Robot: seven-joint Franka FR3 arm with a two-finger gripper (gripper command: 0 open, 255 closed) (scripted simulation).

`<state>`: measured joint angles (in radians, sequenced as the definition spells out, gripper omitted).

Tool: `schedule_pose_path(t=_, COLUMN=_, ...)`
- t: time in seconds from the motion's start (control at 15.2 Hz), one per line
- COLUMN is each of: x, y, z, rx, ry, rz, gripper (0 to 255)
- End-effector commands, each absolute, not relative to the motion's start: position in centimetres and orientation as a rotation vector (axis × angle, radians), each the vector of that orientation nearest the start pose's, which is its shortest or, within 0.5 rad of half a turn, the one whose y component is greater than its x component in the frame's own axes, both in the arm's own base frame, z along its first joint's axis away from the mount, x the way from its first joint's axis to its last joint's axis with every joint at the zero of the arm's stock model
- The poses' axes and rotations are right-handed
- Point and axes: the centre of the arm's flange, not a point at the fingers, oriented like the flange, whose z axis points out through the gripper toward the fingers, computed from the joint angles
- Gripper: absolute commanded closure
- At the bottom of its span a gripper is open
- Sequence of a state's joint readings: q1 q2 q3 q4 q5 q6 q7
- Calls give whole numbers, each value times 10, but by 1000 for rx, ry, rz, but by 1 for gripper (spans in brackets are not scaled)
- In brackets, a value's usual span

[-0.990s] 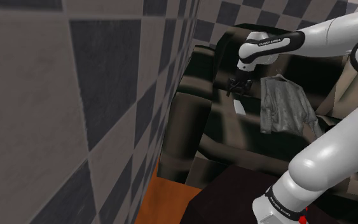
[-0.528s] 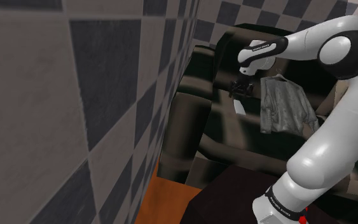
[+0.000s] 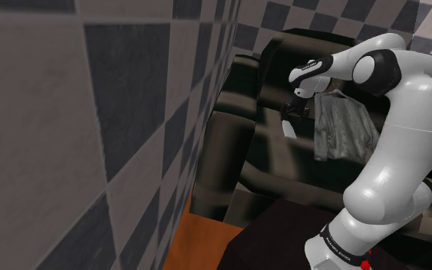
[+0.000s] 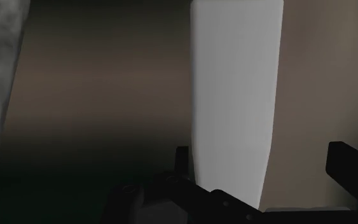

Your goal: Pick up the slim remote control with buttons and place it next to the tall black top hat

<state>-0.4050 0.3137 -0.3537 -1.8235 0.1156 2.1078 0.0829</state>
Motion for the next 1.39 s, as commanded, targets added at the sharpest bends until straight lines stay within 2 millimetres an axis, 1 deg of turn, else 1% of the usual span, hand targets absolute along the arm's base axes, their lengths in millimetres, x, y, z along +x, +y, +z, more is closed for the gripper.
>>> schedule_pose_path(t=0.0, x=466, y=-428, z=362, rx=-2825, ry=1381, rz=13, gripper=0)
schedule_pose_path(t=0.46, x=466, y=-427, z=327, rx=-2825, ry=1381, rz=13, gripper=0)
schedule_pose_path(t=0.92, x=466, y=-427, z=327, rx=-2825, ry=1381, rz=13, gripper=0)
schedule_pose_path(t=0.99, x=466, y=-427, z=327, rx=-2825, ry=1381, rz=13, gripper=255)
schedule_pose_path(t=1.32, x=466, y=-428, z=327, rx=-2825, ry=1381, rz=13, gripper=255)
